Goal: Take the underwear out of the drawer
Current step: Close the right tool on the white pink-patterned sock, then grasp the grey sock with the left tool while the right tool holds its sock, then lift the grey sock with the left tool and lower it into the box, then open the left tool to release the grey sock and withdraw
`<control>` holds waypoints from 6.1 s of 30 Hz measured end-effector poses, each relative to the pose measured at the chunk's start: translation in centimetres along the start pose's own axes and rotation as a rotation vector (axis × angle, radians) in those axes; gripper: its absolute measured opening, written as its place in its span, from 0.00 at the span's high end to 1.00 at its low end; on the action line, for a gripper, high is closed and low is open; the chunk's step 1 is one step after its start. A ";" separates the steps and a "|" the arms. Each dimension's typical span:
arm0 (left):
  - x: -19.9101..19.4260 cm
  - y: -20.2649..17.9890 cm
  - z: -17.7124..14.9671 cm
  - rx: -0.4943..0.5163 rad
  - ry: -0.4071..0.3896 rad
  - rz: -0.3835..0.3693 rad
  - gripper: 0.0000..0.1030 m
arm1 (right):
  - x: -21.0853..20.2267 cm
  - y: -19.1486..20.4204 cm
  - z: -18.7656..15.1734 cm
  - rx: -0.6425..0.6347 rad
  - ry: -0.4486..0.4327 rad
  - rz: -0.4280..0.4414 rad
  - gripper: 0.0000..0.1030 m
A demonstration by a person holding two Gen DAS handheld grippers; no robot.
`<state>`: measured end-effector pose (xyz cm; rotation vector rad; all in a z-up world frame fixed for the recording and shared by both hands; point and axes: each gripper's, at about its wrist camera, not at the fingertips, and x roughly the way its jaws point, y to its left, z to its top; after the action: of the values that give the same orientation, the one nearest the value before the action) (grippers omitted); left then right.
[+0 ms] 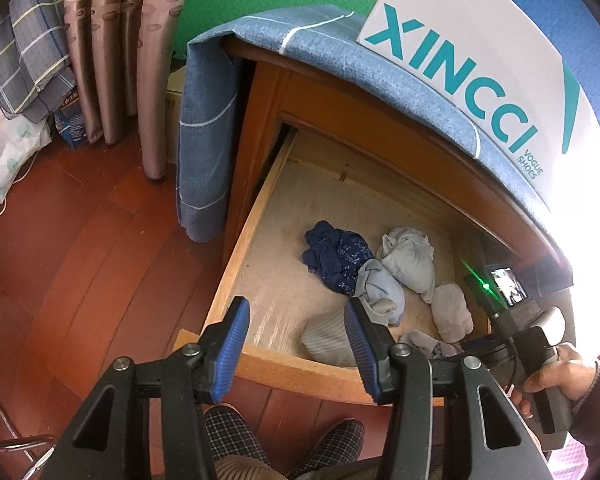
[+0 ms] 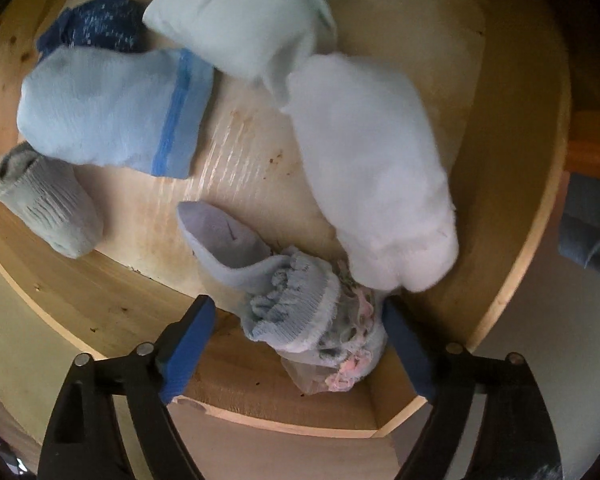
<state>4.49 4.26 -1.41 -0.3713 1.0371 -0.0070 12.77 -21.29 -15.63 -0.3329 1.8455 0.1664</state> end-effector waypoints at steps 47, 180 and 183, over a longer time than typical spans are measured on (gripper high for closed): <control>11.8 -7.7 1.7 0.377 0.514 -0.059 0.51 | -8.9 -3.9 -10.2 0.327 -0.521 0.317 0.74; -12.7 -15.6 22.5 0.455 -0.292 0.014 0.48 | -8.4 -2.9 -9.5 0.301 -0.508 0.292 0.72; -13.6 -14.5 20.4 0.462 -0.300 0.022 0.47 | -8.6 -2.7 -9.5 0.291 -0.512 0.273 0.72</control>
<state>17.08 -0.79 23.67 0.0603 0.7137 -0.1641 7.23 -25.30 -4.48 0.1583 1.3727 0.1510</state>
